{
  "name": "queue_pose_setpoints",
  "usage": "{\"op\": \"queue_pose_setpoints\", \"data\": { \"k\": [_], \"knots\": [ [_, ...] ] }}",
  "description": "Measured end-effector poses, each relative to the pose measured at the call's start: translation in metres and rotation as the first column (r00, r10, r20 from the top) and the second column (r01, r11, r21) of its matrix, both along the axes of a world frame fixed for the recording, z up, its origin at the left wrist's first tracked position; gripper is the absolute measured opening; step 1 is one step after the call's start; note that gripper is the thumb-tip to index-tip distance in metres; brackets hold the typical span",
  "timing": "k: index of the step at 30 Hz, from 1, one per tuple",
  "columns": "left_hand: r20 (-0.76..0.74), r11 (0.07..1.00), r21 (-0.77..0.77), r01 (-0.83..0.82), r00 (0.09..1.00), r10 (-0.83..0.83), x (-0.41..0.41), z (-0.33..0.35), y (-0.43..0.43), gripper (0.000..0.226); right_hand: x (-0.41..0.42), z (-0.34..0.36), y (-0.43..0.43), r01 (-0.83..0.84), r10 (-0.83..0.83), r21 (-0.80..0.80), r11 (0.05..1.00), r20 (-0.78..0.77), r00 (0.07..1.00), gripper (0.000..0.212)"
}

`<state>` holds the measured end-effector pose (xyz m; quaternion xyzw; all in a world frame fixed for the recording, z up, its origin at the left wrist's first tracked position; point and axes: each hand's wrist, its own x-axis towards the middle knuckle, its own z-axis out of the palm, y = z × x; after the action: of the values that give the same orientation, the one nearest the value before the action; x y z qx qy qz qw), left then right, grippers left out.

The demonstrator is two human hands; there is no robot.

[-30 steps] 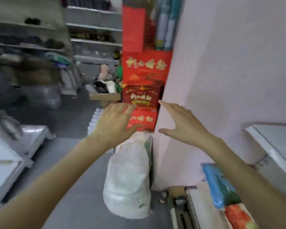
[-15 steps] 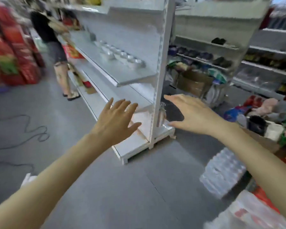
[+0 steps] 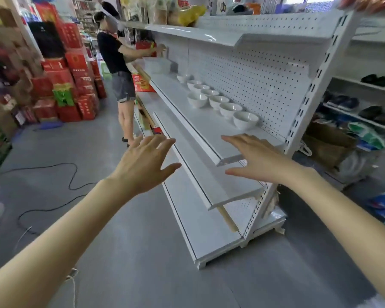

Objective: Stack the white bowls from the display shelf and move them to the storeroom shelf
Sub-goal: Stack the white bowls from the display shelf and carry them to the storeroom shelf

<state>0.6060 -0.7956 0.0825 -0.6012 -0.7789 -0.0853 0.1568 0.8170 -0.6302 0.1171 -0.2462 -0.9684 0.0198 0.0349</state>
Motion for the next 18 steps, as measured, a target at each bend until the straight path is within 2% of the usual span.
{"op": "queue_pose_setpoints", "data": {
  "k": [5,11,18],
  "knots": [
    [-0.013,0.998,-0.009,0.058,0.998,-0.058,-0.120,-0.004,0.062,0.071,-0.113,-0.010,0.055,0.059,-0.059,0.044,0.997,-0.002,0.998,0.085],
    [-0.032,0.988,-0.038,0.151,0.988,-0.152,-0.260,0.020,0.144,0.066,-0.233,0.003,0.114,0.179,-0.179,0.017,0.984,-0.018,0.984,0.084],
    [-0.031,0.955,-0.105,0.278,0.959,-0.283,-0.340,0.005,0.246,0.071,-0.301,-0.007,0.191,0.303,-0.302,-0.019,0.953,0.039,0.952,0.083]
  ]
}}
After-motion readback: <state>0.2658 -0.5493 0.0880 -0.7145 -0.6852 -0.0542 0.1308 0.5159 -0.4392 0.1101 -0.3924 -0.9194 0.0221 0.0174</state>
